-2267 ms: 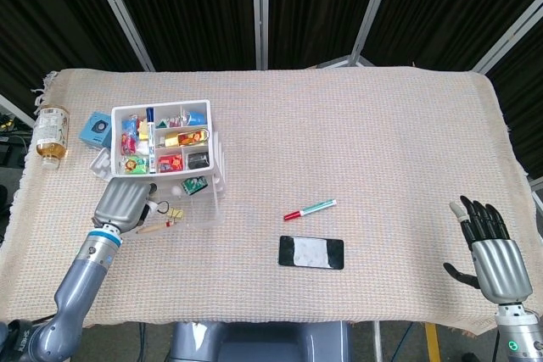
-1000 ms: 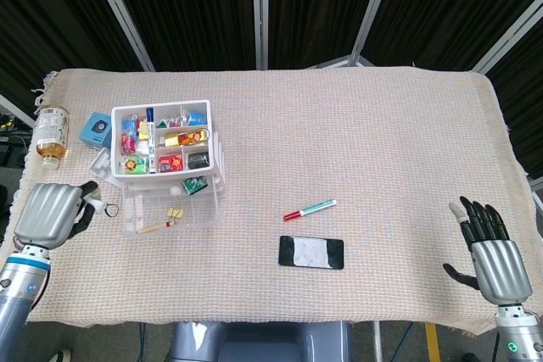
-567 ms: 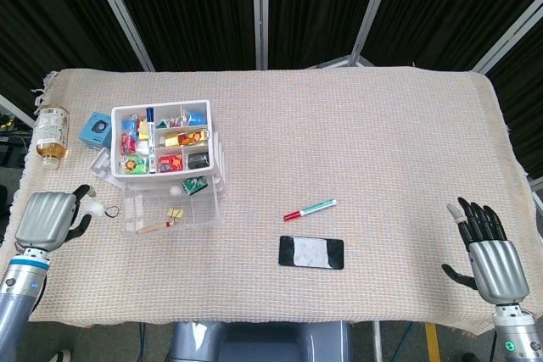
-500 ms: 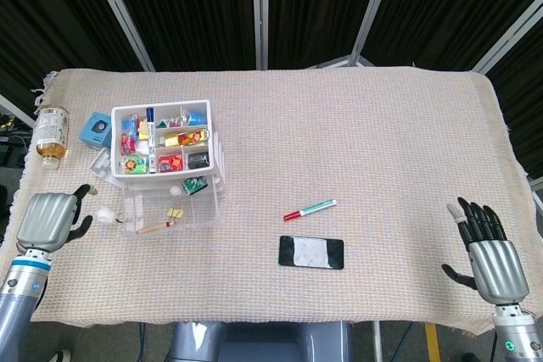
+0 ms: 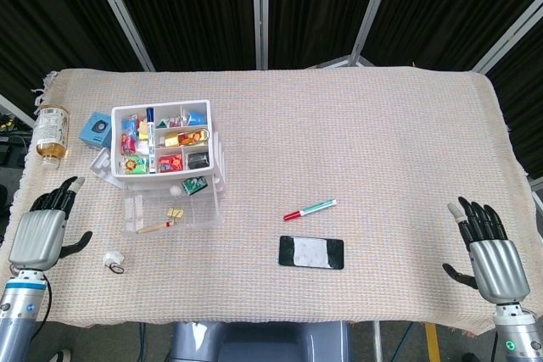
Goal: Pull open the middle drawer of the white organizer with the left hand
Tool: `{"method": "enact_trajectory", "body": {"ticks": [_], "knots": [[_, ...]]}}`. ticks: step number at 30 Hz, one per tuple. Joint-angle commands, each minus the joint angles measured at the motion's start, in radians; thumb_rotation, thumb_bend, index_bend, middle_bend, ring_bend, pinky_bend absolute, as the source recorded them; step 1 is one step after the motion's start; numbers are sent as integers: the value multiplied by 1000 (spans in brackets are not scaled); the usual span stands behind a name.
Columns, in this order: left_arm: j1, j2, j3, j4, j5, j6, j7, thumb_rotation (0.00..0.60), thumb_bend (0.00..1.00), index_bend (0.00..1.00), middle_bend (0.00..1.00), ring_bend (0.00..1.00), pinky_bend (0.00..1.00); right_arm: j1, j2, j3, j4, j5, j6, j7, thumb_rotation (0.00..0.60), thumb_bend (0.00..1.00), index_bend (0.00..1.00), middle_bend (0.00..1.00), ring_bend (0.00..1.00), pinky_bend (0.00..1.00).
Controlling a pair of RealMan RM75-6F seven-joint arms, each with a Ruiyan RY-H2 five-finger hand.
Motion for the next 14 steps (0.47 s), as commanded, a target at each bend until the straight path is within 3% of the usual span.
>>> {"method": "enact_trajectory", "body": {"ticks": [1, 8, 14], "knots": [[54, -44, 14, 41, 60, 68, -40, 600, 256, 0, 0, 0, 0, -1, 0, 1, 5, -7, 9, 4, 600, 16, 0, 0, 0, 0], [127, -92, 12, 138, 108, 160, -32, 600, 228, 0, 0, 0, 0, -2, 1, 4, 13, -35, 39, 32, 600, 15, 0, 0, 0, 0], [157, -90, 11, 164, 113, 154, -59, 600, 225, 0, 0, 0, 0, -3, 3, 4, 18, -47, 54, 52, 600, 15, 0, 0, 0, 0]]}}
